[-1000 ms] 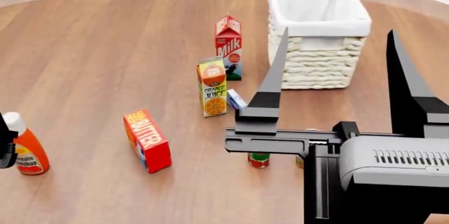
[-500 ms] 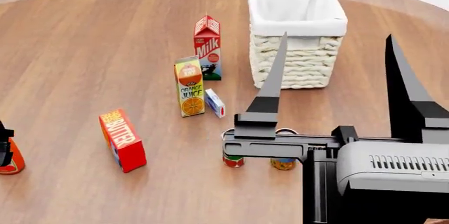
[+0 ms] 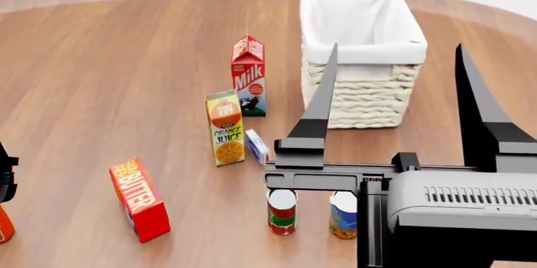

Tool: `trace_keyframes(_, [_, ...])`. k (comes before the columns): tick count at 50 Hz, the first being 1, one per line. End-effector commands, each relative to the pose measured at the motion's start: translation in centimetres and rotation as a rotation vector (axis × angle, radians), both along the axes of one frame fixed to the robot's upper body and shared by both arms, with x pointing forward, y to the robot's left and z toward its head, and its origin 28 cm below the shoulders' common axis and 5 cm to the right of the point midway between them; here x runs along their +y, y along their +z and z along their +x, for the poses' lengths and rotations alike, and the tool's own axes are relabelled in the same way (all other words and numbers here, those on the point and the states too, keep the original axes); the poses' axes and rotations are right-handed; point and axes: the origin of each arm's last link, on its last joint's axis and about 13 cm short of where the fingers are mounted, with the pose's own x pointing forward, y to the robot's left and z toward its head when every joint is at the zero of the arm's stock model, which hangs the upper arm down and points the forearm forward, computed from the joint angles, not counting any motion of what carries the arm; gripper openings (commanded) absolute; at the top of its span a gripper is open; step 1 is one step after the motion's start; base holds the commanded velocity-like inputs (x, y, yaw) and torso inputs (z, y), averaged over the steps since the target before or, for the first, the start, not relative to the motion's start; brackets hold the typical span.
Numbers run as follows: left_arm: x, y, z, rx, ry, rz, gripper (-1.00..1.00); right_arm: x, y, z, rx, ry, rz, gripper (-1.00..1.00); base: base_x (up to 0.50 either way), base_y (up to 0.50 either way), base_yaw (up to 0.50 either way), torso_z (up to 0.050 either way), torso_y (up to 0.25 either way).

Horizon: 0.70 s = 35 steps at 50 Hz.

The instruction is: Pick up the alphabet soup and the tomato sauce, and put them in the basket.

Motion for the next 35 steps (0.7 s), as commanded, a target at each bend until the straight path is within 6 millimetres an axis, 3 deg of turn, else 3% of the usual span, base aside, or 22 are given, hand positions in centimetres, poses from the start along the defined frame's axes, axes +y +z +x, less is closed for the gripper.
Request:
trace_keyframes(1, [0.00,0.02,0.02,-0.001,-0.002,0.001,1.00,0.06,-0.05,0.02,0.007,-0.004,-0.003,1.00,0.32,0.04,0.00,0.000,0.000])
trace_keyframes(35, [-0.23,0.07,0.03,0.000,-0.003,0.008,1.00,0.04,-0.31,-0.21,0.012,0.005,-0.002,1.00,0.31,0.03,0.00,0.000,0.000])
